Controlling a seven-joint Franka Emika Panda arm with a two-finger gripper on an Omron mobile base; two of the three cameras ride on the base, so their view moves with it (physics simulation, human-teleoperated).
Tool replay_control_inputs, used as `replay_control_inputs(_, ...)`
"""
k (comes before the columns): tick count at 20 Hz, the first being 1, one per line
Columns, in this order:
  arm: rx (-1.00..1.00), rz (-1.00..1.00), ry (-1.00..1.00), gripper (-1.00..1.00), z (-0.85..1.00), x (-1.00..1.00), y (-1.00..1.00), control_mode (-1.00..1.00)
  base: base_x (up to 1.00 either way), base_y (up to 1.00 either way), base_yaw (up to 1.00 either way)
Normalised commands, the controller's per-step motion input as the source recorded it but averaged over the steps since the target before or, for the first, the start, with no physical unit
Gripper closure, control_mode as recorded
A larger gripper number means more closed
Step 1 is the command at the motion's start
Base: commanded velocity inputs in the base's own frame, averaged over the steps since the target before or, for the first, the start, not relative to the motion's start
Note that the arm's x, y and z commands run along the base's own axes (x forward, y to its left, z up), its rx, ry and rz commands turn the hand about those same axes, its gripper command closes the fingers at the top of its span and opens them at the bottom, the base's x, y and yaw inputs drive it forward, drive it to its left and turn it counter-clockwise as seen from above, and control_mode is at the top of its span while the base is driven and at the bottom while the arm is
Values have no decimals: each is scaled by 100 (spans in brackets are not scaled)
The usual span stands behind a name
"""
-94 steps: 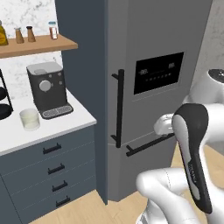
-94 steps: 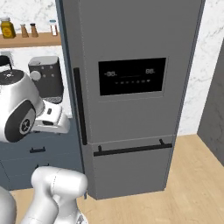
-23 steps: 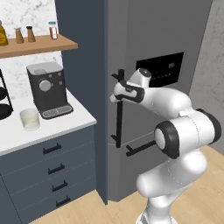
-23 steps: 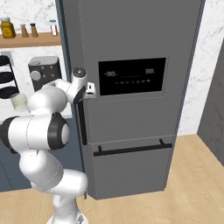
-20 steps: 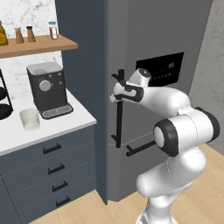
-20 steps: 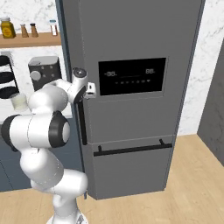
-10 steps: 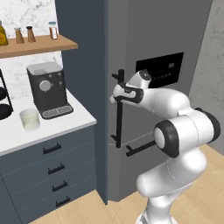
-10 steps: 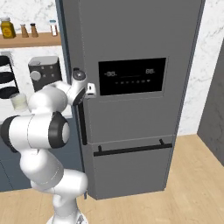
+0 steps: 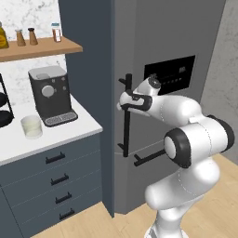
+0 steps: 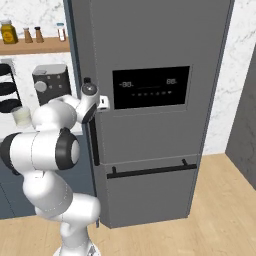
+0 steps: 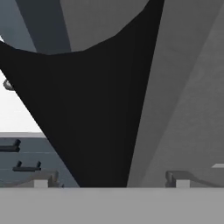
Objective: Grab a lemon wedge from the fridge and one ice cube from the ice bowl, and put them in the glass of lemonade.
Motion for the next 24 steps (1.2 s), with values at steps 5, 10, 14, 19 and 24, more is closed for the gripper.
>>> replay_control_inputs(5,0,0,0,100,-8,35,5,-100,0,0,0)
replay_control_inputs(10,0,0,0,100,0,24,0,-100,0,0,0)
replay_control_inputs(14,-4,0,0,100,0,22,-30,-100,0,0,0)
replay_control_inputs(19,0,-6,0,100,2,0,-87,-100,0,0,0)
replay_control_inputs(24,1,-8,0,100,4,-14,-100,-100,0,0,0)
